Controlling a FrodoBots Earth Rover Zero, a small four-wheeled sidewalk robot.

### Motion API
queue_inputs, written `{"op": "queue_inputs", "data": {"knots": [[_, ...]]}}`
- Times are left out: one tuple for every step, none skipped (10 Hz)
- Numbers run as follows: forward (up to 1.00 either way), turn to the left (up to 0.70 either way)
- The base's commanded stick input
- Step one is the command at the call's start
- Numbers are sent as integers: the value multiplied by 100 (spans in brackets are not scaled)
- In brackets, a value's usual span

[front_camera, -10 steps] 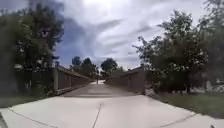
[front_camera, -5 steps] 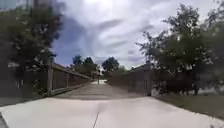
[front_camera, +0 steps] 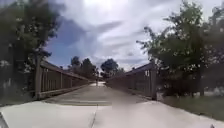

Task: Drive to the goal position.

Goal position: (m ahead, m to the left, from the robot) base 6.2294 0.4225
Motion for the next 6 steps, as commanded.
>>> {"op": "queue_inputs", "data": {"knots": [[85, 0], [85, 0], [85, 0], [85, 0], [85, 0], [85, 0]]}}
